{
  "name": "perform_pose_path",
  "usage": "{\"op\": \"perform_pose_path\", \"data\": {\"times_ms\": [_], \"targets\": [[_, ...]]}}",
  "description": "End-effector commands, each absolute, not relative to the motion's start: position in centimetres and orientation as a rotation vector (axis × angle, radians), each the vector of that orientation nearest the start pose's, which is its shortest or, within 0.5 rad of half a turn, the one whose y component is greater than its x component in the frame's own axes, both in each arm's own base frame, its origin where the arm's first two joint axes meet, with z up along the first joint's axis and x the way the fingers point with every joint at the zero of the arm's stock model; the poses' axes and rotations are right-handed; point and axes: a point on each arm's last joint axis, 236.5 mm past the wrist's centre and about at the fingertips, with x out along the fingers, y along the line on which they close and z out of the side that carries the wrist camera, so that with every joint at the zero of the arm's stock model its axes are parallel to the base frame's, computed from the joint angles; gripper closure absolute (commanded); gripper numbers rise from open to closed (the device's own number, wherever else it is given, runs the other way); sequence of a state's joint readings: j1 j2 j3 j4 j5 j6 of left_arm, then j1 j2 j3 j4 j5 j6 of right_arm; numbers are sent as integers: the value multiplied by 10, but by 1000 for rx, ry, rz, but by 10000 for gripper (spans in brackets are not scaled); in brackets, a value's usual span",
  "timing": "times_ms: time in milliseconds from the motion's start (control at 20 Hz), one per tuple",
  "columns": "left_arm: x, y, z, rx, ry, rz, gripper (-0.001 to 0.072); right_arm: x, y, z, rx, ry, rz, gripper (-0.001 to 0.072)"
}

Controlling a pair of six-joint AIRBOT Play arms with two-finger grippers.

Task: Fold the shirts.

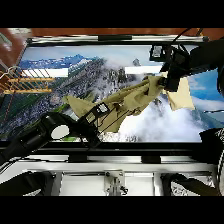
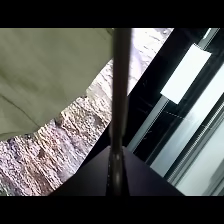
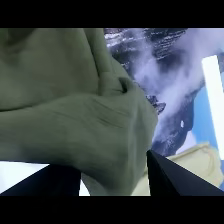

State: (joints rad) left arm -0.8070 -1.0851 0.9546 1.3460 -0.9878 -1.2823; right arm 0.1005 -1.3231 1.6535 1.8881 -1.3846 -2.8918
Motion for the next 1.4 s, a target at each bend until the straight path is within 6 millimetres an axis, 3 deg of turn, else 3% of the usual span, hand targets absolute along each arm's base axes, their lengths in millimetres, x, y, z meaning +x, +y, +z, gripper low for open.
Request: {"op": "perform_pose_path", "data": {"times_ms": [0,250,300,350,400,550,600,700,750,1000,1150,1350], "targets": [[219,-296,24,510,1010,-1003,680,398,129,164,-1100,591,1121,209],[232,-296,38,553,942,-1022,680,376,156,157,-1136,598,1227,218],[240,-295,45,550,924,-1013,680,373,155,155,-1156,614,1231,304],[249,-291,50,551,905,-1000,680,370,154,153,-1163,632,1242,525],[260,-287,55,559,877,-987,680,366,155,152,-1150,642,1254,638],[295,-269,61,569,810,-923,657,363,161,155,-1113,635,1259,641],[307,-261,64,582,786,-896,551,363,161,157,-1115,629,1254,641],[332,-239,68,596,755,-815,247,362,161,162,-1118,617,1243,642],[344,-227,70,611,742,-773,167,362,161,165,-1113,612,1232,642],[384,-168,80,635,727,-604,155,361,160,178,-1062,612,1171,643],[399,-143,99,619,704,-532,155,362,161,180,-1000,645,1134,643],[409,-97,125,437,761,-370,158,364,159,180,-901,707,1069,644]]}}
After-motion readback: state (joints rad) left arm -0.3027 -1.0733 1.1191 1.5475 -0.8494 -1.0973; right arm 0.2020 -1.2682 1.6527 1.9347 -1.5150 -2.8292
